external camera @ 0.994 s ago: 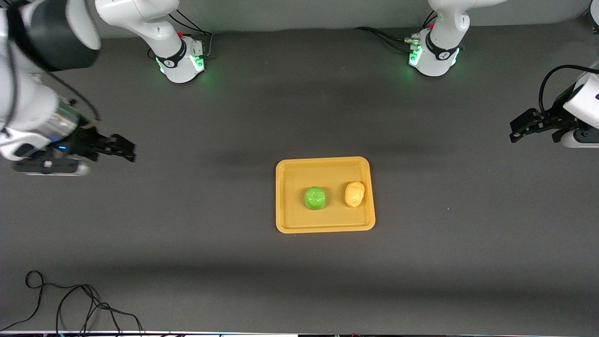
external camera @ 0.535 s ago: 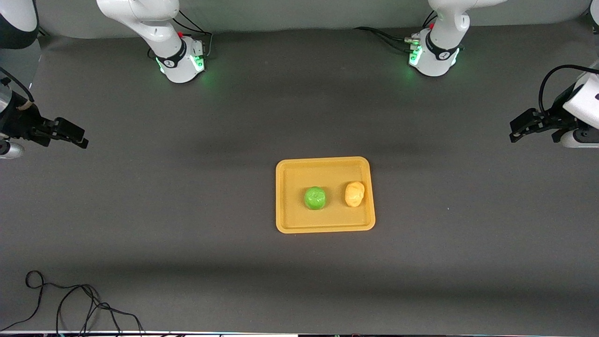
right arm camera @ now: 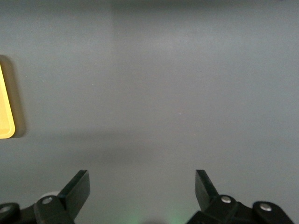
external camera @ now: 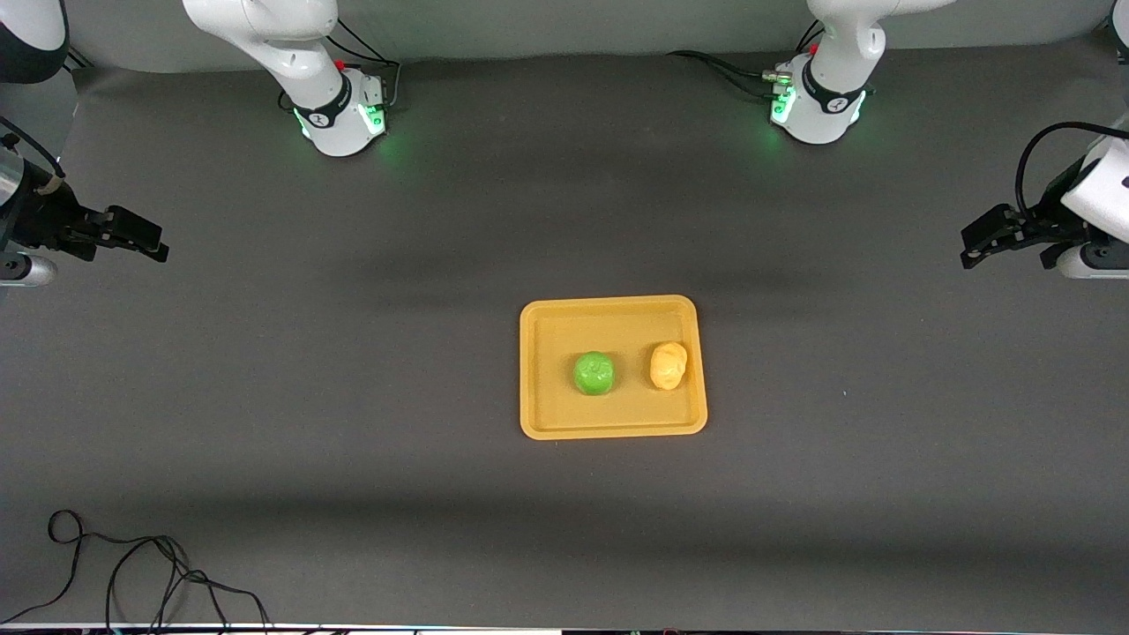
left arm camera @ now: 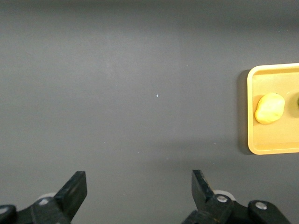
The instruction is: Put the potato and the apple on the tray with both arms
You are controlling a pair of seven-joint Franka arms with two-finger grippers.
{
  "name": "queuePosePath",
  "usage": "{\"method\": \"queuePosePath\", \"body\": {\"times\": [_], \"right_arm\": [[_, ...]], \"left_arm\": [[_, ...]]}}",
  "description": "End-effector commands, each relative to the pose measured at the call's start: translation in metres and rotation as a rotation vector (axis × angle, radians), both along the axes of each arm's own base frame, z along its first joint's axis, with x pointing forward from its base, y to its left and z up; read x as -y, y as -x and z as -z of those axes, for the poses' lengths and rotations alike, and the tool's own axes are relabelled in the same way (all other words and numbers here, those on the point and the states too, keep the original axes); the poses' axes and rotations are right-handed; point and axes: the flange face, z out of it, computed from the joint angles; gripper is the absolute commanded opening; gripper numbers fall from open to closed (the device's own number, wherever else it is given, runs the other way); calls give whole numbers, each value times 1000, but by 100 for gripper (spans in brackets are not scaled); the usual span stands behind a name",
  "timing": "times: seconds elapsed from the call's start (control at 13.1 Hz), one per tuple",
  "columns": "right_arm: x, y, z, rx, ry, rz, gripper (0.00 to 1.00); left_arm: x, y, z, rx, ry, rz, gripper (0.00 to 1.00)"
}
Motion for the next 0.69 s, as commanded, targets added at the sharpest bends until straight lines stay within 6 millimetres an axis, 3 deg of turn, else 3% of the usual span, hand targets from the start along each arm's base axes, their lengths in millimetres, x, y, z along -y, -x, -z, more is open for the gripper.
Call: {"method": "queuePosePath", "body": {"times": [0.0,0.61], "right_arm": [[2,-2,-6,28,-7,-31,100],[0,-4,-7,45,-14,-48,100]], "left_arm": [[0,-3,-5,12,-2,16,100],[1,-3,-8,24,-2,18,100]]}}
